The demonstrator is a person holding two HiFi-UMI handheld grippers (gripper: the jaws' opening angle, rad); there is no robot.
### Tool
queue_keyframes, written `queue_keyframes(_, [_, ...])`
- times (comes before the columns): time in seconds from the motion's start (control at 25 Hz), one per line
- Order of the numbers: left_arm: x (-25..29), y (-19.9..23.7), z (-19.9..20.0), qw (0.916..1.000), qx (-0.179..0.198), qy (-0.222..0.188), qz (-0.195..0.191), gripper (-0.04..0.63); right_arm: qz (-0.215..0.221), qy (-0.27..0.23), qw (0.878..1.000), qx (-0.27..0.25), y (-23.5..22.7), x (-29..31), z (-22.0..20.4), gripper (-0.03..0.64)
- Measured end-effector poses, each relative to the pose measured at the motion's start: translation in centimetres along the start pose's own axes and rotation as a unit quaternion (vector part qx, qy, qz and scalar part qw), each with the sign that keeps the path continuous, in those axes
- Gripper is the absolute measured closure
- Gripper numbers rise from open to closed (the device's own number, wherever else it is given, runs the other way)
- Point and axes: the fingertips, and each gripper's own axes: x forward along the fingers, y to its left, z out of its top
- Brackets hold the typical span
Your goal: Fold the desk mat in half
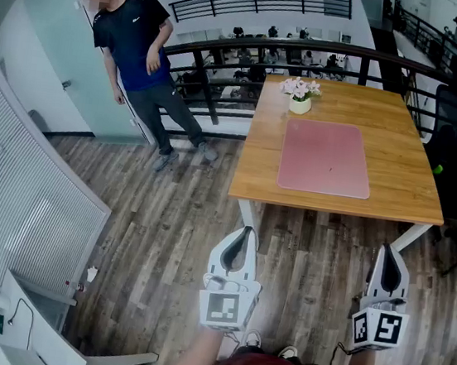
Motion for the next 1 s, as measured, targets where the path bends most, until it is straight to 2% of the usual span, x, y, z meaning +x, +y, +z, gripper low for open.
queue_keyframes(0.2, [-0.1,0.1,0.7,0.9996,-0.006,-0.027,-0.009,0.575,0.0,0.0,1.0,0.002,0.6,0.1,0.0,0.609])
queue_keyframes(0.48, [-0.5,1.5,0.1,0.9996,-0.008,-0.025,-0.007,0.575,0.004,0.0,1.0,0.002,2.4,0.6,-0.3,0.608])
queue_keyframes(0.88, [-0.2,2.6,-0.7,0.9999,-0.003,-0.012,-0.01,0.564,-0.013,-0.011,1.0,-0.005,3.2,1.0,-0.3,0.606])
queue_keyframes(0.92, [-0.1,2.8,-0.9,0.9999,-0.004,-0.011,-0.01,0.546,-0.013,-0.012,1.0,-0.004,3.2,1.1,-0.3,0.598])
queue_keyframes(1.0, [0.1,3.0,-1.3,0.9999,-0.006,-0.008,-0.014,0.504,-0.011,-0.011,1.0,0.0,3.6,1.4,-0.5,0.518])
